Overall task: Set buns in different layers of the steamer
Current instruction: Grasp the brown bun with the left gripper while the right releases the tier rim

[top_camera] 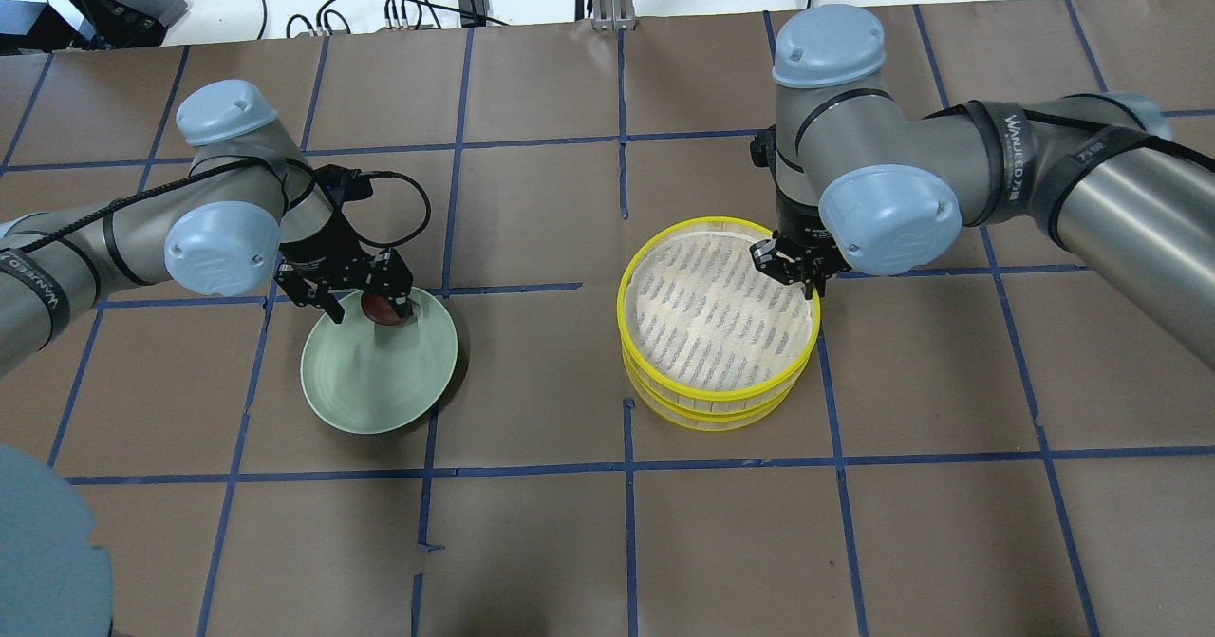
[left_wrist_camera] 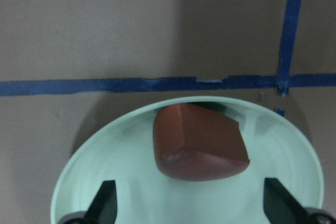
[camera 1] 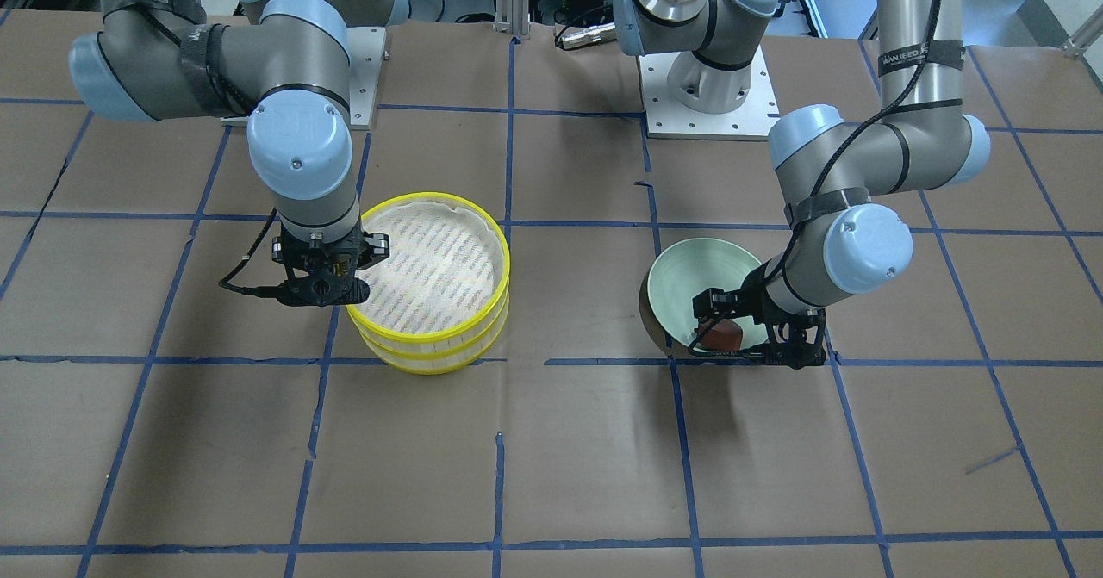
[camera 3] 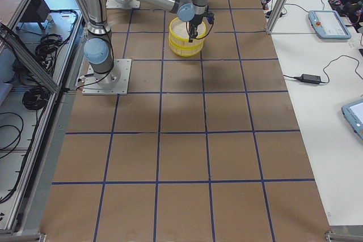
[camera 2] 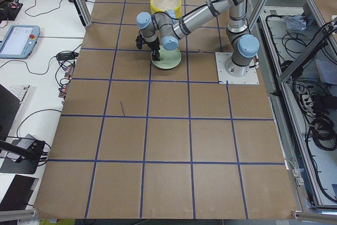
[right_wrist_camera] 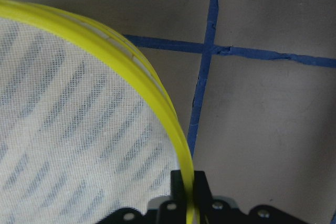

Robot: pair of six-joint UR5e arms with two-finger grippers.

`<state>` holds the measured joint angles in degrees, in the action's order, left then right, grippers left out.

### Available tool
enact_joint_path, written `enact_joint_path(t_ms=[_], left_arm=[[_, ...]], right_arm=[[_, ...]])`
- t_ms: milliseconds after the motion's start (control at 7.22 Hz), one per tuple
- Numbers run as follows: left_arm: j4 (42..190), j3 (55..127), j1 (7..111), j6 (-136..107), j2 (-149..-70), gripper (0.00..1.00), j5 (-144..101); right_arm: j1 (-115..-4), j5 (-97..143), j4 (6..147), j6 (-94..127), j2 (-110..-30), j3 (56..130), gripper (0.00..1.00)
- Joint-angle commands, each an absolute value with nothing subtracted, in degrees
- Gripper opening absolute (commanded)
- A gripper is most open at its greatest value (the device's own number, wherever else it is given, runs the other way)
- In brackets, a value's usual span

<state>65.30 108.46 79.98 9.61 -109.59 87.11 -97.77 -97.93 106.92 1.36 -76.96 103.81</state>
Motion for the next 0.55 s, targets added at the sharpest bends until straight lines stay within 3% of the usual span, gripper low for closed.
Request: enact_joint_path(t_ms=[0, 138, 415], left_arm=[[65.1, 107.8, 80.0, 8.6, -109.9, 0.68, 86.8], [65.1, 107.2, 80.0, 8.4, -110.0, 0.67, 86.7], [65.1, 106.5, 80.1, 7.9, -110.0, 0.46, 86.6]], right_arm=[[-97.8, -98.0, 107.3, 1.1, -76.8, 104.4, 0.08], [-97.8, -98.0, 107.2, 1.1, -76.9, 104.8, 0.08], [-97.7, -98.2, 107.2, 0.5, -77.0, 105.4, 0.12]])
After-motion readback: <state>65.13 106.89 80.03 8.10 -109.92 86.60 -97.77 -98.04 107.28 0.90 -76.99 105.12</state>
